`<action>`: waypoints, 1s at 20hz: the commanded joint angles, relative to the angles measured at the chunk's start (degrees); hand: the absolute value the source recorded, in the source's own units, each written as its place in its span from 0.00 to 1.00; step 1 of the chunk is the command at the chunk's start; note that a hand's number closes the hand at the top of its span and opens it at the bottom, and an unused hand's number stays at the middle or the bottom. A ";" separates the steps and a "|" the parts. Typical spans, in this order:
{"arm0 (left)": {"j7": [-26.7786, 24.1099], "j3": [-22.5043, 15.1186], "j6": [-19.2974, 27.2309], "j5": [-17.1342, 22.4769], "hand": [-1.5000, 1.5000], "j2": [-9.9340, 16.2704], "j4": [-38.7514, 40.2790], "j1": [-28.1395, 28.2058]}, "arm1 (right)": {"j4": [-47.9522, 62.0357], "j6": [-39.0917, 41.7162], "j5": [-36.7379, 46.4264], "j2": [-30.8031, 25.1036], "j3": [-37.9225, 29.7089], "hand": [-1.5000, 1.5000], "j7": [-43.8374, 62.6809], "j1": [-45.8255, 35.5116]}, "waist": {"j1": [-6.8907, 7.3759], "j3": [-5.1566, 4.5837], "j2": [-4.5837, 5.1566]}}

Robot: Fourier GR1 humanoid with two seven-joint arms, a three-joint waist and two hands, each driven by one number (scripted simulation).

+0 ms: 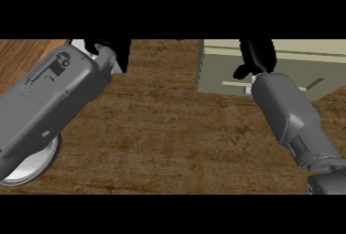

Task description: Pick up the can, place it into the drawer and close the drawer

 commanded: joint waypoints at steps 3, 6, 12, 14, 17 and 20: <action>2.12 -0.70 0.50 -0.54 0.00 0.33 -3.57 1.59 | 3.57 -1.92 0.55 -1.97 -1.14 0.00 2.02 -4.69 | 1.53 0.04 0.48; 2.37 -0.11 0.18 -0.89 0.00 1.12 -3.89 1.81 | 4.55 0.13 0.79 -2.32 -1.14 0.00 2.94 -7.60 | 1.11 0.02 0.37; 2.27 0.36 -0.10 -1.25 0.00 1.65 -5.62 2.23 | 5.62 5.89 -7.34 -0.32 -7.70 0.00 -6.47 -9.02 | 2.13 0.20 0.86; 3.32 0.58 -0.94 -0.43 0.00 2.12 -6.31 2.78 | 5.69 9.97 -12.71 0.35 -12.59 0.00 -8.30 -10.52 | 2.38 0.25 0.65; 3.14 0.05 0.09 -0.91 0.00 1.10 -7.06 2.93 | 5.68 12.23 -18.88 1.71 -18.52 0.00 -11.31 -10.21 | 1.80 0.36 0.54; 2.98 -0.49 0.60 -1.79 0.00 1.44 -7.17 3.99 | 5.75 15.54 -22.95 0.93 -22.38 0.00 -15.01 -10.20 | 1.10 0.26 0.42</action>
